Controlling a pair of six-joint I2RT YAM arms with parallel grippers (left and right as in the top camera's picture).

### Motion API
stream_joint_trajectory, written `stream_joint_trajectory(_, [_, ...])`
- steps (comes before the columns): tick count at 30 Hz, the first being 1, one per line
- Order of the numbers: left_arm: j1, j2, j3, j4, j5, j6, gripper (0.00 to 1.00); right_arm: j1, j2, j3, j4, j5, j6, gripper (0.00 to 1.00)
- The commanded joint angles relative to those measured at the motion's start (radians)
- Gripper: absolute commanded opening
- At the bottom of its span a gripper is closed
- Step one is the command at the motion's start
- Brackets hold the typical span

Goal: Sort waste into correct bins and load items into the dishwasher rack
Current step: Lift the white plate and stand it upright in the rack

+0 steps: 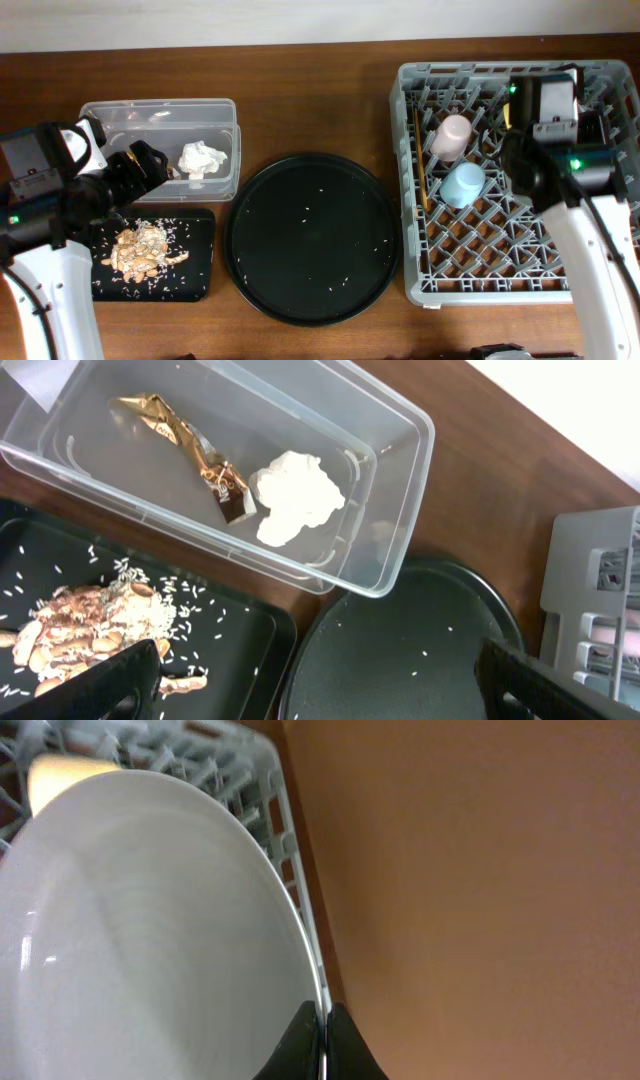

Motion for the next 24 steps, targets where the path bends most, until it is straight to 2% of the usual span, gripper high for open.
stream_joint_trajectory(1, [0.002,-0.01,0.003,0.001,0.0,0.009,0.99,-0.067,0.107,0.017,0.023,-0.037,0.0,0.04])
stream_joint_trajectory(5, [0.002,-0.01,0.003,0.001,0.0,0.008,0.99,-0.071,0.281,0.017,0.027,-0.035,0.0,0.04])
stream_joint_trajectory(13, [0.002,-0.01,0.003,0.001,0.0,0.009,0.99,0.052,0.297,0.017,0.097,-0.037,0.001,0.04])
stream_joint_trajectory(14, [0.002,-0.011,0.003,0.001,0.0,0.008,1.0,0.066,0.297,0.017,0.101,-0.037,0.001,0.09])
stream_joint_trajectory(17, [0.002,-0.01,0.003,0.001,-0.001,0.008,0.99,0.067,0.297,0.017,0.1,-0.053,0.002,0.32])
stream_joint_trajectory(18, [0.002,-0.01,0.003,0.001,0.0,0.008,0.99,0.067,0.297,0.017,0.1,-0.079,0.002,0.36])
stream_joint_trajectory(20, [0.002,-0.01,0.003,0.001,0.0,0.009,0.99,0.067,0.297,0.017,0.1,-0.139,0.002,0.52])
stream_joint_trajectory(24, [0.002,-0.01,0.003,0.001,0.0,0.008,0.99,0.072,0.297,0.017,0.1,-0.168,0.005,0.67])
